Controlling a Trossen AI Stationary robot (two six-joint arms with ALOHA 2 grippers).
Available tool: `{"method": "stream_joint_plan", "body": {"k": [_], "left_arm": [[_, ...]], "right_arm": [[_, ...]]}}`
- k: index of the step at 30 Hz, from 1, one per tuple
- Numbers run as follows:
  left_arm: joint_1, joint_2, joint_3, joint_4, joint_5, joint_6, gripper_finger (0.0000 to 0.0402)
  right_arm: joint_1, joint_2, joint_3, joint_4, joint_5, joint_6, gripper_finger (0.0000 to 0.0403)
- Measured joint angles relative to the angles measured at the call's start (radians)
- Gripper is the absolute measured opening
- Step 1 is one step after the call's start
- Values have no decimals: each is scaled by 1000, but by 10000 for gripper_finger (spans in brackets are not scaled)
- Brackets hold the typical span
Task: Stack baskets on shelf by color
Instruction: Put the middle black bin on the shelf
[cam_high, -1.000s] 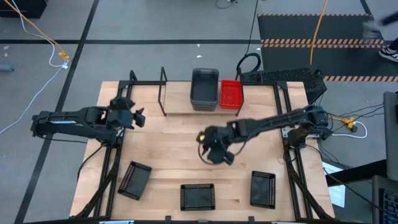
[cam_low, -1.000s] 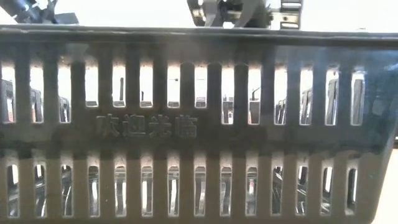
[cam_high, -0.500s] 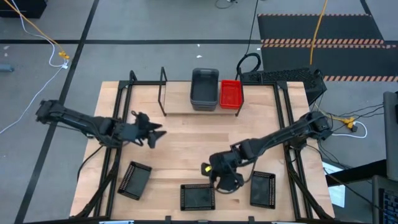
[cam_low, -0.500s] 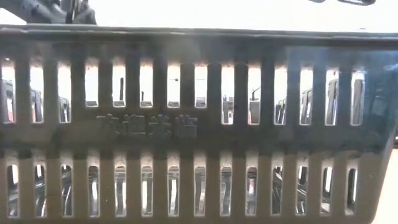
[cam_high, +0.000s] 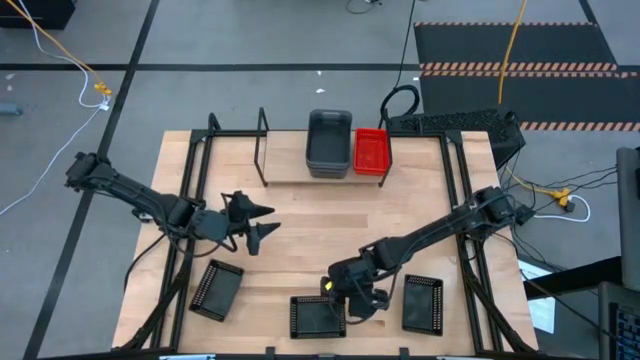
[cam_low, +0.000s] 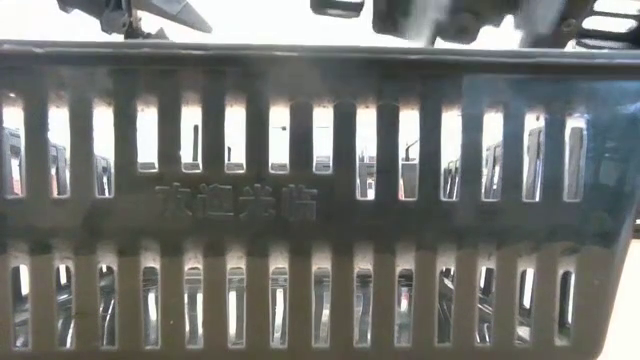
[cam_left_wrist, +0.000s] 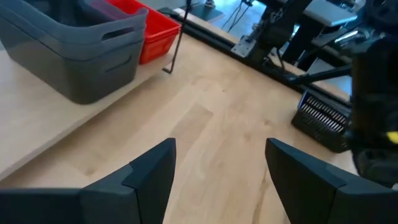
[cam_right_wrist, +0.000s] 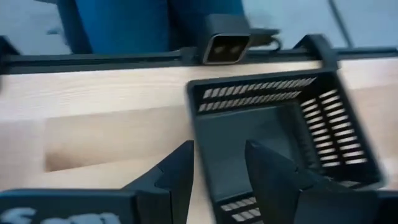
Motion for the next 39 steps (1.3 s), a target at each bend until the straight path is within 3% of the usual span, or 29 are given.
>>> {"method": "stream_joint_plan", "body": {"k": [5,13,16,21,28,30,34,39], "left_arm": [[0,0,0,-21,-15,3,250],[-3,-1,0,-39,-19,-4,250],[-8,-1,0,-57,-20,-6,250],[-8,-3,0,-58,-57,-7,250],[-8,-3,0,-97,-116,38,250],[-8,-14,0,-100,-123,60,250],[-8,-78,7,-102,-138,164,250],[-8,-213,28,-104,-260,344,250]], "right_arm": [[-10,25,-4,-61,57,-34,139],[-18,97,-18,41,79,-65,134],[-18,106,-18,40,78,-60,106],[-19,90,-18,38,78,-54,16],[-20,12,-18,34,89,2,9],[-29,-9,-14,66,138,118,5],[-75,-48,49,70,349,348,6],[-180,-36,244,-96,544,538,3]]}}
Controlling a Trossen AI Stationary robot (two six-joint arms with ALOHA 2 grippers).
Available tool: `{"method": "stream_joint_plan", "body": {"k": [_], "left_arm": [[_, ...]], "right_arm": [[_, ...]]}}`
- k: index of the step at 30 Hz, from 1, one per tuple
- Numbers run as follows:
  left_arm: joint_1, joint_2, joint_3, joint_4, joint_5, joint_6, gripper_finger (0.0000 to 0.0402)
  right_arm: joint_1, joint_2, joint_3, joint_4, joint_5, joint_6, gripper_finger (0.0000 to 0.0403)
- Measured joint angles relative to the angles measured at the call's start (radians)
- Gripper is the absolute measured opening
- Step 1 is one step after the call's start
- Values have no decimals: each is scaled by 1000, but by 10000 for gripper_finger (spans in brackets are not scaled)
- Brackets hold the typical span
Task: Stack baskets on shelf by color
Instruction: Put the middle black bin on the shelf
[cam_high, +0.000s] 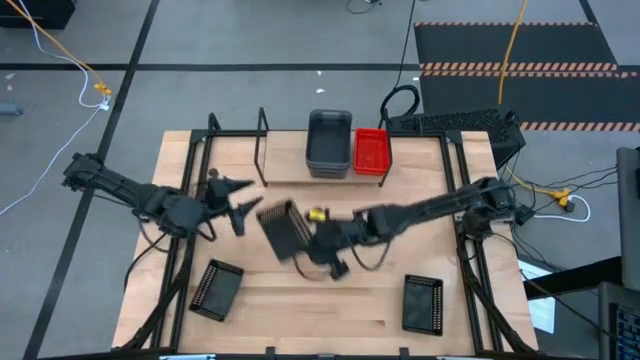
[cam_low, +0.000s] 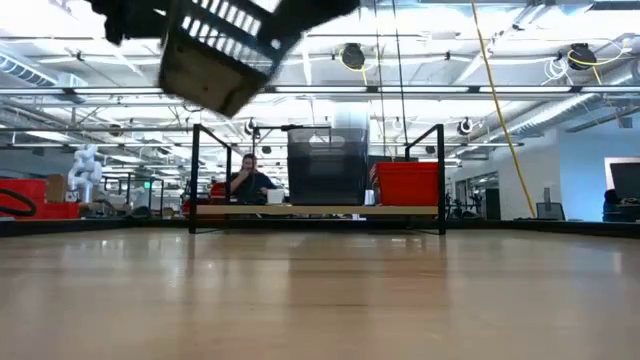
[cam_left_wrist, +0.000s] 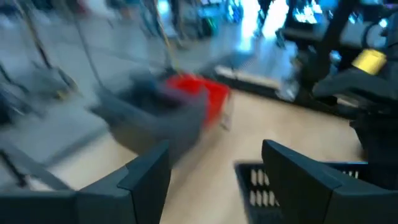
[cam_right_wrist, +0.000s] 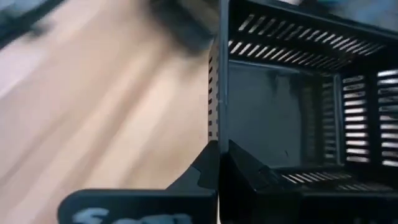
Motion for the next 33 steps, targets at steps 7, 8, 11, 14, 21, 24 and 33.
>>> {"method": "stream_joint_plan", "body": {"k": [7,8,11,14,21,24,33], "left_arm": [[1,-137,4,-13,-148,199,250],[1,-144,4,-28,-161,202,250],[2,-158,4,-57,-217,218,250],[8,-163,4,-50,-244,273,250],[41,-172,3,-5,-250,345,250],[49,-171,3,-15,-249,342,250],[48,-169,3,-23,-249,314,250]], "right_arm": [[-154,27,260,-65,222,-12,2],[-177,32,283,-49,245,-31,2],[-252,47,338,18,241,-36,2],[-322,87,351,55,187,-21,1],[-387,233,345,10,134,-2,1],[-382,277,345,18,137,3,1],[-389,338,345,-27,139,59,0]]}}
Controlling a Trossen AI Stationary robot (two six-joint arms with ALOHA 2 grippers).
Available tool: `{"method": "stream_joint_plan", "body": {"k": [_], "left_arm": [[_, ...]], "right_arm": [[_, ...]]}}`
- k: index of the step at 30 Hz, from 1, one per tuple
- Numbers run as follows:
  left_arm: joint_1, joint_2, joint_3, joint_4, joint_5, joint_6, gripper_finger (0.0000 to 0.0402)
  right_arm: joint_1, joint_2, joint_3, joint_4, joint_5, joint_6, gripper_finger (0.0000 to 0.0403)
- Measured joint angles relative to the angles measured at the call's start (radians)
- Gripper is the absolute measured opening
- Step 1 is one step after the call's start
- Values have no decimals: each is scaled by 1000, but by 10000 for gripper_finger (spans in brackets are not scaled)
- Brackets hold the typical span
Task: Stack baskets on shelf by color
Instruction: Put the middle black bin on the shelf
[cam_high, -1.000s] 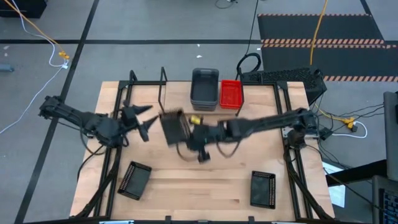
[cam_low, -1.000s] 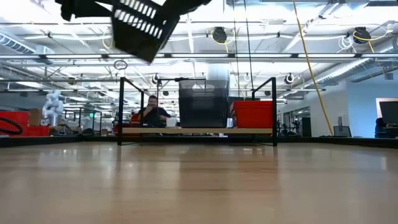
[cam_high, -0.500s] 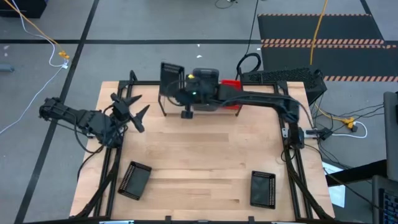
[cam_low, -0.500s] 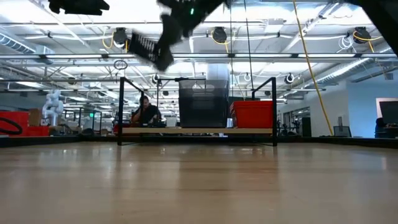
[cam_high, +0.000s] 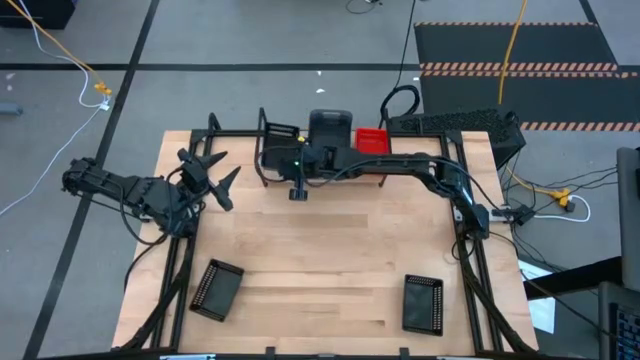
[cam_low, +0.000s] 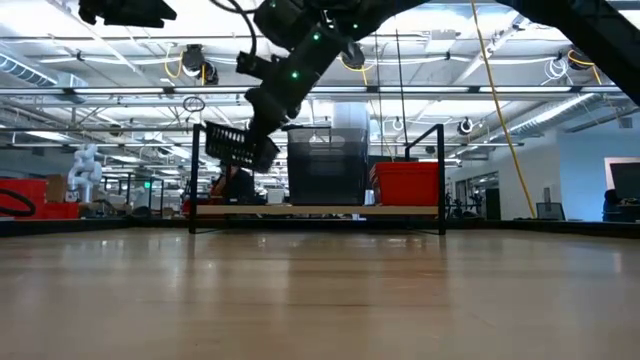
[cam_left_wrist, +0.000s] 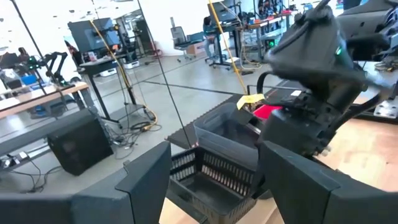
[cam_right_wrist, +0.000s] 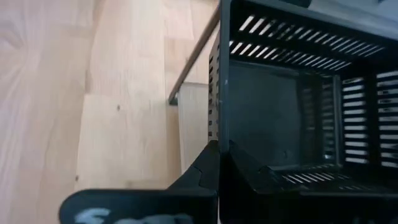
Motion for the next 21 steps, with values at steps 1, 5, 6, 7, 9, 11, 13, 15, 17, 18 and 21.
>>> {"method": "stream_joint_plan", "body": {"k": [1,5,6,7,9,11,13,15,17,18,21], "left_arm": [[0,0,0,0,0,0,250],[0,0,0,1,0,-1,250],[0,0,0,2,0,-1,250],[0,0,0,5,0,-2,250],[0,0,0,6,0,-5,250],[0,0,0,7,1,-8,250],[0,0,0,7,1,-10,250],[0,0,0,7,1,-11,250],[0,0,0,7,1,-11,250],[0,0,0,7,1,-11,250],[0,0,0,7,2,-11,250]], "right_arm": [[-1,0,-6,-2,-1,4,0],[-2,0,-32,-9,-2,-8,0],[-3,0,-38,-11,-5,-8,0],[-3,0,-46,-7,-6,-7,0],[-3,-1,-71,16,-6,-9,0],[-3,0,-97,31,-6,-17,0],[-4,0,-114,49,-6,-20,0],[-5,-1,-134,86,-10,-28,0],[-5,-1,-154,123,-24,-49,0],[-5,-1,-160,133,-31,-57,0],[-6,0,-175,142,-33,-77,1]]}}
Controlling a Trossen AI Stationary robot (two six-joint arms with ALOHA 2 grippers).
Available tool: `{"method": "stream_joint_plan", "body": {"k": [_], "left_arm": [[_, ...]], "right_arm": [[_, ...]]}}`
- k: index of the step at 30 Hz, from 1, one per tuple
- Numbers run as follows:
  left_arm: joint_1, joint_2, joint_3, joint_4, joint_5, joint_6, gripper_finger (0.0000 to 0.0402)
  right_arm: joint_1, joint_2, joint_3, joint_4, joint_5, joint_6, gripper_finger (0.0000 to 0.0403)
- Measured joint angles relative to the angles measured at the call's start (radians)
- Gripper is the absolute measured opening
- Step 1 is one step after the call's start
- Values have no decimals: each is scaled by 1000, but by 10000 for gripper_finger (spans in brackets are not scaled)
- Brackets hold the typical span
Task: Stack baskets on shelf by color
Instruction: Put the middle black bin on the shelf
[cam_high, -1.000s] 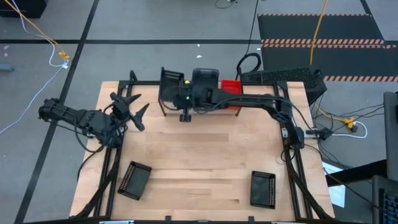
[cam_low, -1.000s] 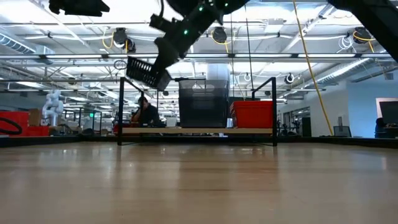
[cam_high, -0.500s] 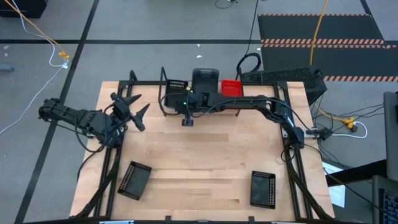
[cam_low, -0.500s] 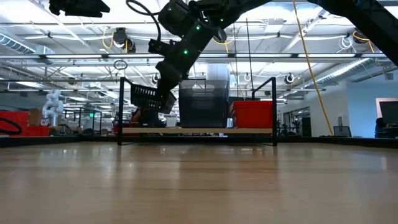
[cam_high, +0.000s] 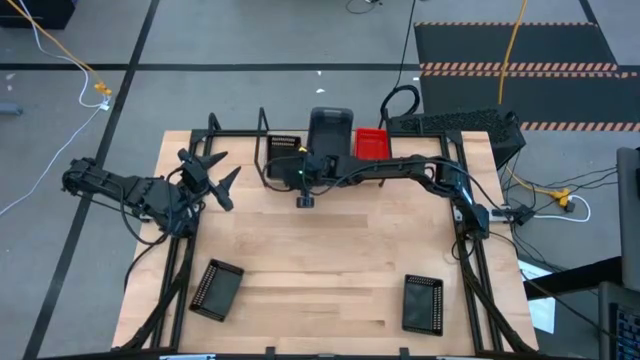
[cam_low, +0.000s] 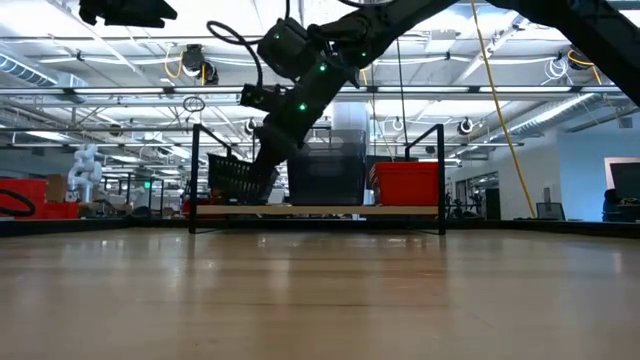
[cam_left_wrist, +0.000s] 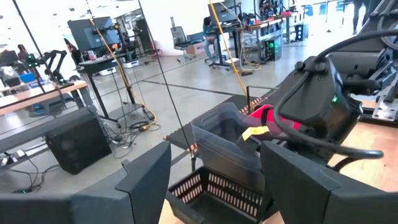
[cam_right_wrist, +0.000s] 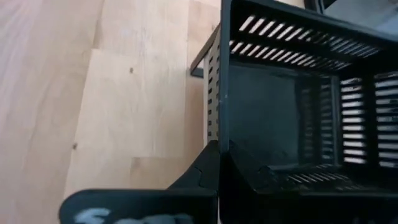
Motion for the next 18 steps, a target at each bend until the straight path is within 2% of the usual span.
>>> {"method": "stream_joint_plan", "body": {"k": [18], "left_arm": [[0,0,0,0,0,0,250]], "right_arm": [[-10,0,-19,30,9,11,9]]}}
